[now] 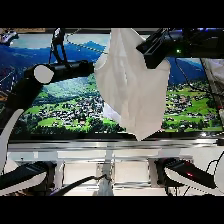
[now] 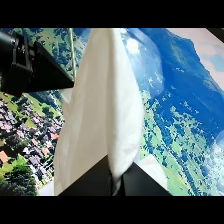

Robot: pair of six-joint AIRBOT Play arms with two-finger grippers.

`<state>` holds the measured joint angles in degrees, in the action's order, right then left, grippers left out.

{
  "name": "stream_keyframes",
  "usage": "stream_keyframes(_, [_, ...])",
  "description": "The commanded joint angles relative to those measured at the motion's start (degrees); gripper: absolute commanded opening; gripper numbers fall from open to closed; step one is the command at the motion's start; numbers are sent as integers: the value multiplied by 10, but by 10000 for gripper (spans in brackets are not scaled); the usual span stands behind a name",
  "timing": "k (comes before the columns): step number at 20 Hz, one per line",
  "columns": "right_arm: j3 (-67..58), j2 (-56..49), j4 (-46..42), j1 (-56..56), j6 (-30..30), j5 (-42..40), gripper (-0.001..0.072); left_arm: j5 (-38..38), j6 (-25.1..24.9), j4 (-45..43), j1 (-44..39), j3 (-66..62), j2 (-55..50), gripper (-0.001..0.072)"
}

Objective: Fold the clothes and pants, and hang the long-sleeved shirts on hangers.

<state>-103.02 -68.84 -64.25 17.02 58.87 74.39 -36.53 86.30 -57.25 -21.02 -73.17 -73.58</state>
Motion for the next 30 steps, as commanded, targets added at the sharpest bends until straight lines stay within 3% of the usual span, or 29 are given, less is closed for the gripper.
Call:
stream_keyframes(1, [0, 0, 0, 1, 0, 19, 22, 21, -18, -11, 33, 0, -4, 7])
stream_keyframes(9, [0, 0, -38, 0, 0, 52, 22, 25, -20, -15, 85, 0, 5, 6])
stream_keyframes(12, [0, 1, -68, 1, 0, 81, 22, 29, -60, -14, 92, 0, 7, 6])
stream_keyframes(16, [0, 5, -79, 1, -3, 97, 21, 91, -69, -15, 104, -3, 18, 5])
stream_keyframes(18, [0, 4, -84, 1, -3, 101, 21, 106, -103, -14, 104, -17, 24, 5])
stream_keyframes(24, [0, -22, -95, 1, -3, 59, 21, 97, -174, -10, 14, -47, 127, 6])
stream_keyframes(27, [0, -24, -97, 0, 12, -2, 21, 51, -174, -13, -37, -47, 175, 8])
stream_keyframes(28, [-3, -23, -106, 0, 24, -25, 21, 30, -174, -13, -43, -47, 181, 23])
stream_keyframes(29, [-7, -22, -118, 0, 33, -44, 21, 10, -176, -13, -43, -47, 182, 107])
stream_keyframes(30, [-12, -20, -131, 0, 41, -60, 21, -5, -178, -16, -42, -47, 181, 267])
